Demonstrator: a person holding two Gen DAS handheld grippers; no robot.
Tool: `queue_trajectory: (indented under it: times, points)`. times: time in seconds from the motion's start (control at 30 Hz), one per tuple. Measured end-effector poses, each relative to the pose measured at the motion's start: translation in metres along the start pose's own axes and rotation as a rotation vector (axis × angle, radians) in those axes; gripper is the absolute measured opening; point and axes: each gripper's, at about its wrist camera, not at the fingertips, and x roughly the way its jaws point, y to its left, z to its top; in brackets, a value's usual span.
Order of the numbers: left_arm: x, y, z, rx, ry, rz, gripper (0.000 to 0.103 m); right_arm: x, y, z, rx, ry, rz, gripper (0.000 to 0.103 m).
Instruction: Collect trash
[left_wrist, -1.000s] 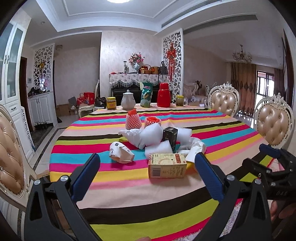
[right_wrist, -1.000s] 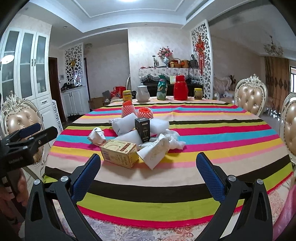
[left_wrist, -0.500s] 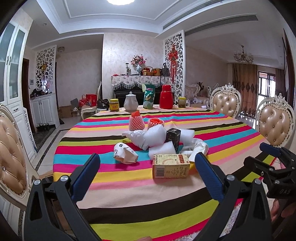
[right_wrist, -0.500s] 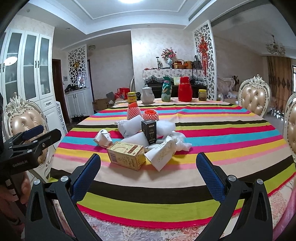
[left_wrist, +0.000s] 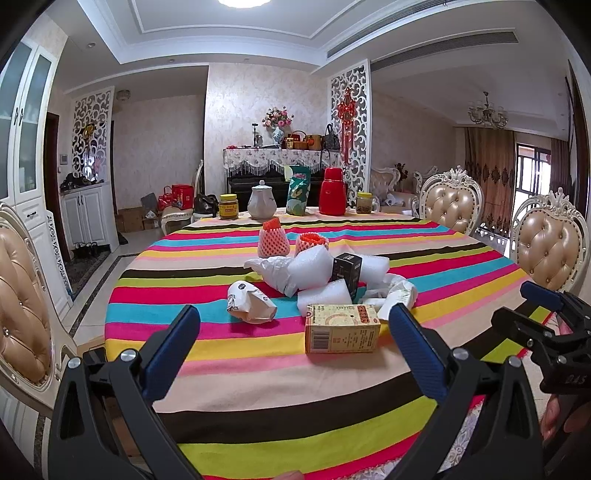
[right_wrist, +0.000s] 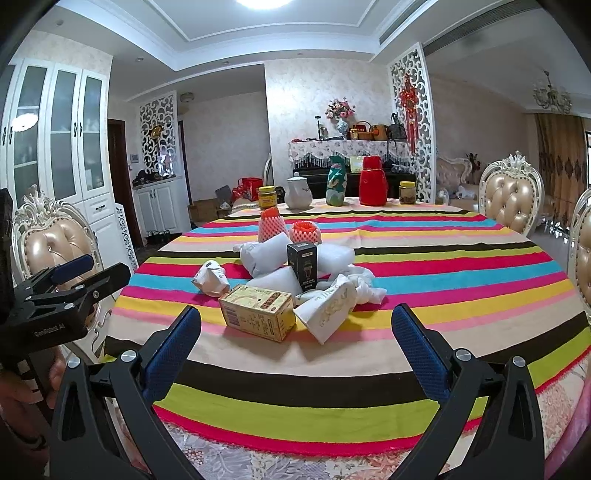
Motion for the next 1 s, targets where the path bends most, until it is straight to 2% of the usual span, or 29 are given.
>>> queue_trajectory:
  times: [1.0]
  points:
    - [-0.0007, 0.0009, 0.0003, -0.001, 0.0, -0.007, 0.099, -0.0047, 0.0026, 0.0037, 0.0, -0.015, 0.016, 0.097]
